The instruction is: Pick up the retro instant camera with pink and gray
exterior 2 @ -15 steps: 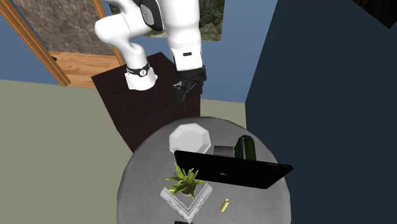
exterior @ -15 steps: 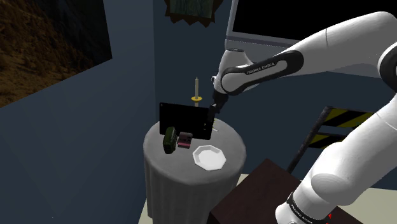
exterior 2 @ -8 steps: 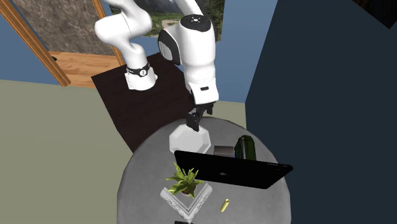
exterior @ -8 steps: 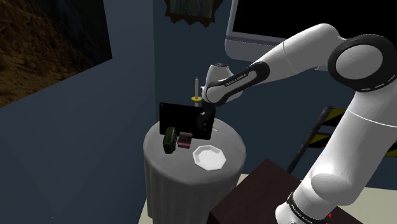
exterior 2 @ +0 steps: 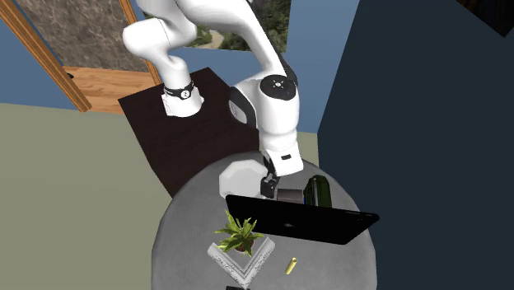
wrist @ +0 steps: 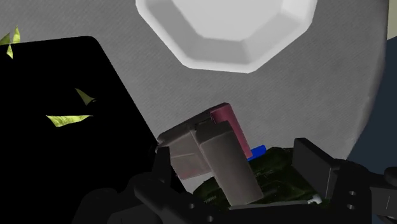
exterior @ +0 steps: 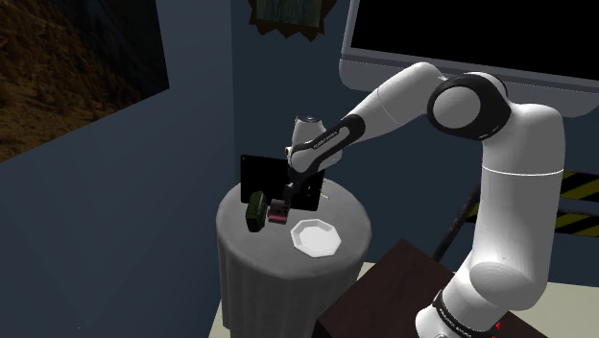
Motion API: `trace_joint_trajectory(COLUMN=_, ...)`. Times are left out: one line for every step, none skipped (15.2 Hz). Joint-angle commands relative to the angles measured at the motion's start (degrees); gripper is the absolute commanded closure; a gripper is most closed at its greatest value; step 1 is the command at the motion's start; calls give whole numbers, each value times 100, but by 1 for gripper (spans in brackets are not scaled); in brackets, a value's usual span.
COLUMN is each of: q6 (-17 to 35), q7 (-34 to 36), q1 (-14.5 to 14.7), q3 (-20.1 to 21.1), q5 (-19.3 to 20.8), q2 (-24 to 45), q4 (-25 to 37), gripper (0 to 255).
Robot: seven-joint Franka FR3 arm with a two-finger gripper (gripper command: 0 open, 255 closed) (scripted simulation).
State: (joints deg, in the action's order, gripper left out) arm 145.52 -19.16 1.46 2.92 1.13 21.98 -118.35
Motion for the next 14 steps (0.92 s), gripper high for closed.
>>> trace_joint_trajectory(q6=48, q7=-34, q1=8, q3=5, q5=17, q2=351, q4=287, gripper=0)
trace_joint_trajectory(q6=106, q7=-31, q1=10, q3=2, q5=21, q2=410, q4=287, gripper=0)
trace_joint_trajectory(q6=165, q7=-29, q1=13, q3=-1, q5=26, q2=469, q4=288, gripper=0)
trace_joint_trajectory(q6=222, q7=-26, q1=15, q3=-4, q5=30, q2=529, q4=290, gripper=0)
trace_joint_trajectory(q6=279, q7=-24, q1=17, q3=-7, q5=34, q2=590, q4=294, gripper=0)
trace_joint_trajectory(q6=336, q7=-21, q1=20, q3=-11, q5=38, q2=651, q4=298, gripper=0)
trace_joint_trajectory(q6=392, q7=-19, q1=23, q3=-14, q5=42, q2=713, q4=304, gripper=0)
trace_joint_trajectory(q6=479, q7=-15, q1=27, q3=-20, q5=49, q2=812, q4=316, gripper=0)
trace_joint_trajectory(q6=479, q7=-15, q1=27, q3=-20, q5=49, q2=811, q4=315, gripper=0)
trace_joint_trajectory(q6=479, q7=-15, q1=27, q3=-20, q5=49, q2=812, q4=316, gripper=0)
trace_joint_trajectory(q6=478, q7=-16, q1=27, q3=-20, q5=48, q2=814, q4=320, gripper=255)
trace_joint_trajectory(q6=479, q7=-13, q1=29, q3=-19, q5=49, q2=813, q4=317, gripper=255)
trace_joint_trajectory(q6=483, q7=-13, q1=28, q3=-19, q5=49, q2=812, q4=312, gripper=255)
trace_joint_trajectory(q6=482, q7=-15, q1=27, q3=-19, q5=48, q2=811, q4=313, gripper=255)
